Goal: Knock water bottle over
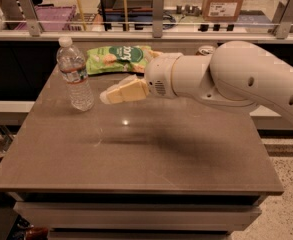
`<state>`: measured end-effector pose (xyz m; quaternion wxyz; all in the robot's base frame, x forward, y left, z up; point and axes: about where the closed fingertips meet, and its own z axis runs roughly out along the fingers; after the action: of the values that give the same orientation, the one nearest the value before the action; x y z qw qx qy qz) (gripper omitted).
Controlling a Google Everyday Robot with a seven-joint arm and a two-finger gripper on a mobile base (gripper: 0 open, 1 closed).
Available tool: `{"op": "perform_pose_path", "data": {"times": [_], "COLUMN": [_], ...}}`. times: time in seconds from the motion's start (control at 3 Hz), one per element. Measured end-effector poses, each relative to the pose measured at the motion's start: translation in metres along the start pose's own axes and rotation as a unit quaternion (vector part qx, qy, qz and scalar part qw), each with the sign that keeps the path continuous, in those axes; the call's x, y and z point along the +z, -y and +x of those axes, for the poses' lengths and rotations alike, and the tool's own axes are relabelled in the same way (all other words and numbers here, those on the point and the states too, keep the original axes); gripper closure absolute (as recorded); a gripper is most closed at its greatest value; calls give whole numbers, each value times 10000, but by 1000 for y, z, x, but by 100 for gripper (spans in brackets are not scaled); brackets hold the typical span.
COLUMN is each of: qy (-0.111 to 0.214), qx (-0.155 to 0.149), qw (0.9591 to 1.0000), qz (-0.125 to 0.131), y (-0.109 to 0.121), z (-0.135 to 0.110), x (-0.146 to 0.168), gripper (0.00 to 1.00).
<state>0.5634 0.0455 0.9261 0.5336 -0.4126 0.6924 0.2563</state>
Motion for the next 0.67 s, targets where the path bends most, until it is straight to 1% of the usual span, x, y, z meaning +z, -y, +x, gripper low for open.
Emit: {"op": "perform_pose_path", "data": {"times": [0.67], "qy": [95], "qx": [-59], "qw": [9994], "qz": [-315], "y": [4], "z": [-12], "x": [40], "gripper": [0]}}
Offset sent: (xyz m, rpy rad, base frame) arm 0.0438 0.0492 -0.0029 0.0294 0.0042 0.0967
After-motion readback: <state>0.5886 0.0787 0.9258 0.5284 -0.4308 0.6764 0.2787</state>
